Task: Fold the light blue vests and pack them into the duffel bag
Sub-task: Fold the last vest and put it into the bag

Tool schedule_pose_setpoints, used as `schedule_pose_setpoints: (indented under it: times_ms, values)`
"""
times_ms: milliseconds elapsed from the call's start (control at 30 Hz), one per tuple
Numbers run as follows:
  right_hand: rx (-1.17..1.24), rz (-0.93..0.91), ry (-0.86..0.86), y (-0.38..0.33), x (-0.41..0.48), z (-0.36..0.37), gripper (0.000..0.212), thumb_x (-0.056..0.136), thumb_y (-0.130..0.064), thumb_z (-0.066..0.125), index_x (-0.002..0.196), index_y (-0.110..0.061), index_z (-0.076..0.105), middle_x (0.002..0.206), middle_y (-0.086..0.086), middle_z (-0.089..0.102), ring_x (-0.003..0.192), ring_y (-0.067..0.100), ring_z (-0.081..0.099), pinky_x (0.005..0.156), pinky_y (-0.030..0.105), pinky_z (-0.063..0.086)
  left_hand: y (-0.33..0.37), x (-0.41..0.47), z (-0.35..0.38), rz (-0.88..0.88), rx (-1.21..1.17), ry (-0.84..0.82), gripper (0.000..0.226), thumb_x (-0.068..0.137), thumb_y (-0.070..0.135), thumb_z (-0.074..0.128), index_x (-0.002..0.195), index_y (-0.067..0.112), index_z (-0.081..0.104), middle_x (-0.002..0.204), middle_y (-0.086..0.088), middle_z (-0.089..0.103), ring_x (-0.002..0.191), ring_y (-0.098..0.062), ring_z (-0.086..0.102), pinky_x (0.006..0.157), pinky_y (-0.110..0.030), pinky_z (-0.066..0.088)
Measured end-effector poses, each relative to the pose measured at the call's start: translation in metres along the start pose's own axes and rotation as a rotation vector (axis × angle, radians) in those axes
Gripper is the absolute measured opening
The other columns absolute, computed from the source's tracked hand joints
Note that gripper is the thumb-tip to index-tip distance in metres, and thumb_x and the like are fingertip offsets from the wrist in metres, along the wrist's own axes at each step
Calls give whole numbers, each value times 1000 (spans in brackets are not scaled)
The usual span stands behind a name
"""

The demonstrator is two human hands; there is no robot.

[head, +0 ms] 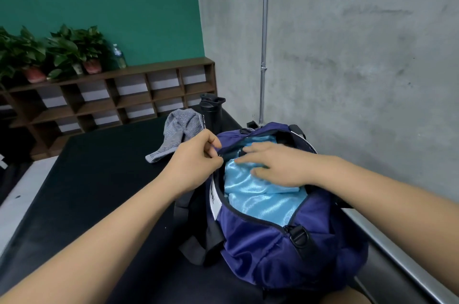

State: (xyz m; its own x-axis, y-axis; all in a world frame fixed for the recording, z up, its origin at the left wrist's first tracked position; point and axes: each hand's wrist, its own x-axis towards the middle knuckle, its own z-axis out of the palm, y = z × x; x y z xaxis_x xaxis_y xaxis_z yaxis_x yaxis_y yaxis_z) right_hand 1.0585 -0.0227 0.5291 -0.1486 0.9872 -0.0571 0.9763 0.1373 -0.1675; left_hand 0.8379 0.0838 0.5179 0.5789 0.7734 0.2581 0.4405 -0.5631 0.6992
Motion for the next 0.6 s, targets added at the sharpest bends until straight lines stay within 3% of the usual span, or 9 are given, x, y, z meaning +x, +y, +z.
schedule_pose_setpoints:
  times_ms: [167, 333, 500, 600]
  values:
    - [156, 40, 323, -33, -2, -4, 48, 109, -47, 52, 153, -31, 54, 156, -8, 48, 148, 14, 37, 126, 37, 27, -46, -7, -7, -91, -141, 2, 19, 94, 43, 77, 99, 29, 65, 88, 4, 73, 85, -20, 69, 85, -37, 53]
    - [177, 21, 398, -99, 14, 26, 49, 107, -48, 53, 150, -27, 55, 151, -5, 48, 145, 20, 38, 121, 43, 31, -103, -20, -21, -187, 9, 30, 13, 94, 30, 77, 97, 26, 65, 88, 7, 76, 76, -3, 63, 75, -18, 49]
    - [29, -65, 513, -174, 32, 74, 45, 101, -39, 58, 140, -16, 60, 145, 10, 53, 146, 32, 36, 123, 47, 30, -157, -16, -35, -244, 131, 35, 14, 88, 23, 76, 95, 28, 64, 93, 6, 74, 87, -10, 68, 75, -24, 49]
    - [52, -48, 425, -208, 52, 111, 43, 102, -39, 57, 137, -13, 60, 146, 14, 52, 147, 35, 36, 123, 48, 31, -193, -9, -41, -258, 210, 43, 21, 85, 22, 78, 99, 26, 62, 103, 4, 67, 93, -16, 67, 83, -32, 53]
